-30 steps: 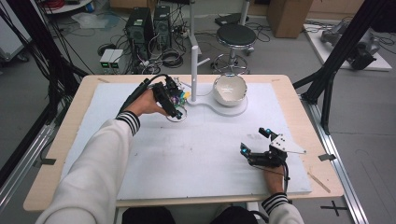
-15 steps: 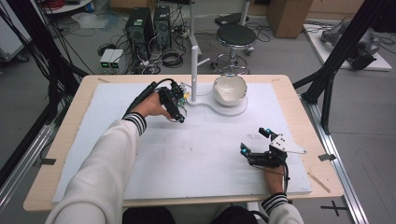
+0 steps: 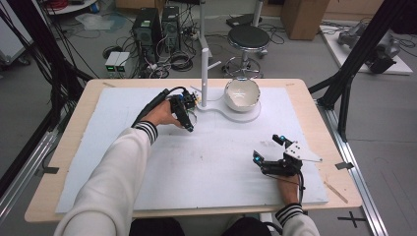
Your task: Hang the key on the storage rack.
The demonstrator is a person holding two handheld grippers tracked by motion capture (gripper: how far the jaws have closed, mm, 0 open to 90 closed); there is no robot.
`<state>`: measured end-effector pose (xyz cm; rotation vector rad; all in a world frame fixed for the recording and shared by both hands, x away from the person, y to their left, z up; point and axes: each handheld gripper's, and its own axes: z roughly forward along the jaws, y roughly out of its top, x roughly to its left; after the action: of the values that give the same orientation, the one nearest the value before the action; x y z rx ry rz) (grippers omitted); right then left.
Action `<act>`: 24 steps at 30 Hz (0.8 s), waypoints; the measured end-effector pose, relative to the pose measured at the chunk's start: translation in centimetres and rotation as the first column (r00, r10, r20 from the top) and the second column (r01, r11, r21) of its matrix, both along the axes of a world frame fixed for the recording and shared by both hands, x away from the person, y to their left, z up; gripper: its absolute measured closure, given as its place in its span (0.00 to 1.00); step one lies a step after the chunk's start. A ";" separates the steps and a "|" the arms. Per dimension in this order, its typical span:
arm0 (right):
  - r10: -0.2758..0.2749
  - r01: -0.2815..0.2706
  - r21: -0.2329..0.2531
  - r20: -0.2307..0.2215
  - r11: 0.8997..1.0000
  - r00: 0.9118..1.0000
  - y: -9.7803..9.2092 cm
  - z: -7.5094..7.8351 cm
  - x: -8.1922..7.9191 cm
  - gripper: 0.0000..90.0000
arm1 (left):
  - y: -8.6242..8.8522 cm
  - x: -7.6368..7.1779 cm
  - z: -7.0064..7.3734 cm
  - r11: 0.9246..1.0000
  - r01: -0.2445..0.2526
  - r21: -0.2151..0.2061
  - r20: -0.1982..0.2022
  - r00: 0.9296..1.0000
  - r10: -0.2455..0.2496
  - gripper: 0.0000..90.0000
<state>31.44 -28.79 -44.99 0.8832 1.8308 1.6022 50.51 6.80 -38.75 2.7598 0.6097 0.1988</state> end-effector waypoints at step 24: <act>0.001 -0.001 -0.004 0.004 1.000 1.000 0.0 0.0 0.0 0.01 | 0.4 -0.3 1.3 0.999 0.032 0.044 -0.011 0.999 -0.031 0.28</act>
<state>31.47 -28.80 -44.99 0.8768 1.8313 1.5993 50.18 7.17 -37.46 2.8127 0.5709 0.1939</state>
